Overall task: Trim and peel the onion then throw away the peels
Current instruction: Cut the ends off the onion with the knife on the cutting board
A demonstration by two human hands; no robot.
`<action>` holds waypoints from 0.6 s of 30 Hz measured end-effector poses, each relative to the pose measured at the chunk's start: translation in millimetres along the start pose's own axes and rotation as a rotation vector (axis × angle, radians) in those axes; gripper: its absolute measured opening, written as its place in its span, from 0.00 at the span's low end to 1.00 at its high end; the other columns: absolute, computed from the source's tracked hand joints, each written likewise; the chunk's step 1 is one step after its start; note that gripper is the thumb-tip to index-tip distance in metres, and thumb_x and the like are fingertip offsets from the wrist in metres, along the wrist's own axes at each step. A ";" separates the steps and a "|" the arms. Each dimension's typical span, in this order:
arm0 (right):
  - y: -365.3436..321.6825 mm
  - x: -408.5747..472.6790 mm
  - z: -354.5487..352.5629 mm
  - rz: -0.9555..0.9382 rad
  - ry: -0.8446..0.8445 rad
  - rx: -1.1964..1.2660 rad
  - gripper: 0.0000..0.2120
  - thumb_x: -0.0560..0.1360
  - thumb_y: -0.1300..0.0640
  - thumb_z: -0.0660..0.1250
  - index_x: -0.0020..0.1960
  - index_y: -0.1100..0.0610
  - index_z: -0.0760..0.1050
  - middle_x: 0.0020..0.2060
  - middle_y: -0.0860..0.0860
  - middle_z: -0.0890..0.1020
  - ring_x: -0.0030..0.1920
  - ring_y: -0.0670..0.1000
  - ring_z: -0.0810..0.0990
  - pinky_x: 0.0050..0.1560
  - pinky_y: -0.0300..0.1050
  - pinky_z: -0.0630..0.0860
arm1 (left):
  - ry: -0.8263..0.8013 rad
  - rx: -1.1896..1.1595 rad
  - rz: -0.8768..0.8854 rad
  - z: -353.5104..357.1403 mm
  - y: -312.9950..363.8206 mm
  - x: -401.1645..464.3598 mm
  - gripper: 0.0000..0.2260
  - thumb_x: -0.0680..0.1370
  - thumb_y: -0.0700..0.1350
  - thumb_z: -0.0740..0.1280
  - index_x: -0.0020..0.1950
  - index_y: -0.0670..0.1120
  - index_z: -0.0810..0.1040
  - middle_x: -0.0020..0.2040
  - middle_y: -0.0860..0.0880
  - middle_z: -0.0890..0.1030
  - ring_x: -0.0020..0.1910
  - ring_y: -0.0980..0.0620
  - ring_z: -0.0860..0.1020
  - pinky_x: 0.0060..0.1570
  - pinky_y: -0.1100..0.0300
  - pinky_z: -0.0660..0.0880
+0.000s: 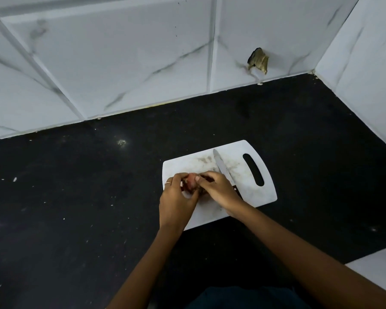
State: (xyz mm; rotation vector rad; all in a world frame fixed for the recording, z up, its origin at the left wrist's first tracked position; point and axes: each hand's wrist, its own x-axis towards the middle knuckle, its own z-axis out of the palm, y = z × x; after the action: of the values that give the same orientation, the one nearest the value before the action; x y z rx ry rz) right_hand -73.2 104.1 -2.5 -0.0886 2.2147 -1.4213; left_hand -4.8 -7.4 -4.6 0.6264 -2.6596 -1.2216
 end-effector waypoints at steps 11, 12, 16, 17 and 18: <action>-3.4 -12.1 -19.2 -0.123 0.169 0.055 0.15 0.70 0.62 0.73 0.55 0.55 0.76 0.53 0.49 0.81 0.54 0.48 0.78 0.55 0.40 0.77 | -0.055 -0.301 0.005 19.7 14.0 7.1 0.23 0.71 0.46 0.73 0.63 0.53 0.69 0.55 0.60 0.75 0.54 0.60 0.76 0.50 0.69 0.72; -1.2 -12.9 -17.8 -0.144 0.178 0.029 0.16 0.69 0.62 0.74 0.55 0.56 0.76 0.52 0.50 0.81 0.53 0.48 0.79 0.53 0.38 0.77 | -0.070 -0.291 0.007 21.5 11.7 7.7 0.24 0.71 0.45 0.73 0.65 0.52 0.69 0.57 0.57 0.76 0.55 0.59 0.75 0.52 0.69 0.72; 7.9 -16.3 -12.0 -0.197 0.213 0.000 0.16 0.68 0.64 0.74 0.54 0.57 0.76 0.52 0.53 0.80 0.50 0.47 0.80 0.50 0.35 0.78 | -0.106 -0.207 0.066 24.1 4.4 5.2 0.24 0.72 0.41 0.72 0.67 0.50 0.72 0.61 0.52 0.75 0.57 0.58 0.73 0.51 0.78 0.66; 8.4 -16.8 -11.8 -0.206 0.209 -0.007 0.16 0.68 0.64 0.74 0.54 0.57 0.76 0.52 0.53 0.80 0.51 0.48 0.80 0.50 0.35 0.78 | -0.110 -0.210 0.071 23.9 3.1 4.2 0.24 0.72 0.41 0.72 0.67 0.50 0.71 0.62 0.52 0.75 0.57 0.58 0.73 0.52 0.78 0.66; 8.0 -16.9 -12.3 -0.210 0.195 -0.014 0.16 0.69 0.63 0.74 0.54 0.58 0.76 0.52 0.53 0.80 0.51 0.48 0.80 0.51 0.35 0.78 | -0.111 -0.221 0.070 23.6 2.4 3.4 0.24 0.72 0.41 0.72 0.67 0.50 0.71 0.62 0.53 0.75 0.58 0.58 0.73 0.53 0.76 0.67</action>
State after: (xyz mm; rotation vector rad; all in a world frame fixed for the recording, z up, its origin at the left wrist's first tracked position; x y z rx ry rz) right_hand -62.3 123.3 0.9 -0.2001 2.4340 -1.5848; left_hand -15.7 8.9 -18.4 0.4400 -2.5565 -1.5424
